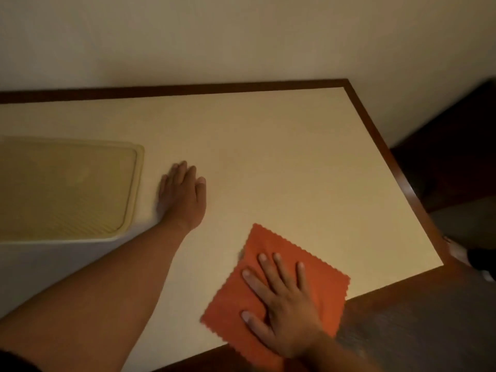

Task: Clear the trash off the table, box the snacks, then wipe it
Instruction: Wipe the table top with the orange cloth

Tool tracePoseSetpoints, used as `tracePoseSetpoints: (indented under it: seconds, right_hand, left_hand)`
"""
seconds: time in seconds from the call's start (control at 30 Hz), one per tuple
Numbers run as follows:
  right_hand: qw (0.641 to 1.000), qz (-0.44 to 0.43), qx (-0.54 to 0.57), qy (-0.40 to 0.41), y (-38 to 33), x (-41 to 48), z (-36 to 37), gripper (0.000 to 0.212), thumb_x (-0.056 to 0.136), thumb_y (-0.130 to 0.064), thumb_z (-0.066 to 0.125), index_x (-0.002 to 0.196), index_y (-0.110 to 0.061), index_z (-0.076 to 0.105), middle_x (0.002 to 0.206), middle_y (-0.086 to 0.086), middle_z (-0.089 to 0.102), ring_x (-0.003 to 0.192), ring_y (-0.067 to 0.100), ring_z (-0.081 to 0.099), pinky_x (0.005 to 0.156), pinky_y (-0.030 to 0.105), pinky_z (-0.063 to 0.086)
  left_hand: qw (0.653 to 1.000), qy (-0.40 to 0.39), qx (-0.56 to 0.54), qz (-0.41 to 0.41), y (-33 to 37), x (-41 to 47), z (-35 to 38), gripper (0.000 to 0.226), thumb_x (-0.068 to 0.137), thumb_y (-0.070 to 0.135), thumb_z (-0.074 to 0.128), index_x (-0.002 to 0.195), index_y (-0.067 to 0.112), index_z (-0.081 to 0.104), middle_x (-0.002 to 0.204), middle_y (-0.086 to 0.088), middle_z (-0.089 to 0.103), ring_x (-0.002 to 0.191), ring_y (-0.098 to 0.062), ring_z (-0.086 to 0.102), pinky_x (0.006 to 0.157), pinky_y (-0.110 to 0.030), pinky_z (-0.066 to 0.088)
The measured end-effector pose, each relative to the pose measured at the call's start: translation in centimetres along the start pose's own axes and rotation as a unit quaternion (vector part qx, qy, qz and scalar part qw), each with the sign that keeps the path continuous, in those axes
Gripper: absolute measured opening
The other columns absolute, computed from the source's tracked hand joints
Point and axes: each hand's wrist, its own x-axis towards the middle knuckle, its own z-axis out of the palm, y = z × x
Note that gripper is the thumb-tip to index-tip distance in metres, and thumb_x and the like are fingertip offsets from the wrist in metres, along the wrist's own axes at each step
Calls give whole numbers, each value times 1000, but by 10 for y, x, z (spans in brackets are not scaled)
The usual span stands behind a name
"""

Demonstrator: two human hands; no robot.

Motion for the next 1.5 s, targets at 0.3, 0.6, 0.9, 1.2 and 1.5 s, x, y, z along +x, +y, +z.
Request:
tracePoseSetpoints:
  seconds: [0.3, 0.6, 0.9, 1.2, 1.5]
  right_hand:
    - [988, 151, 25, 26, 44, 110, -41, 78, 90, -85, 4, 159, -51, -12, 171, -2, -21, 155, 30, -26, 119, 69, -10]
    - [994, -101, -20, -40, -19, -28, 8, 73, 94, -85, 12, 158, -56, -9, 171, -10, -20, 154, 24, -30, 118, 66, -16]
    - [999, 54, 0, 8, -27, 95, -28, 81, 87, -89, 6, 157, -53, -15, 171, -4, -20, 155, 32, -25, 117, 70, -12]
    - [996, -89, -22, -2, -139, 65, 5, 78, 92, -84, 21, 159, -54, -6, 172, -8, -16, 156, 28, -26, 117, 70, -15]
    - [999, -44, -24, -11, -148, 69, -2, 76, 90, -88, 12, 156, -58, -11, 169, -14, -21, 155, 21, -28, 120, 64, -16]
  left_hand:
    - [997, -31, 76, -3, -5, -107, 0, 55, 104, 29, 27, 158, 15, 31, 168, -5, 20, 156, -21, 12, 126, -40, 8]
    - [994, -59, 87, 17, -58, -204, -30, 63, 99, 42, 17, 154, 22, 40, 165, -5, 28, 153, -22, 20, 124, -45, 16]
    - [976, -8, 127, -179, -81, -217, -41, 56, 102, 37, 35, 157, 25, 31, 168, -2, 19, 155, -22, 10, 123, -54, 9]
    - [983, 47, 27, -175, -95, -208, -56, 50, 88, 35, 41, 133, 26, 59, 149, -1, 52, 137, -26, 42, 108, -48, 28]
    - [764, 180, -511, -351, -122, -119, -135, 64, 83, 66, 45, 99, 7, 66, 91, -12, 73, 81, -28, 73, 70, -38, 57]
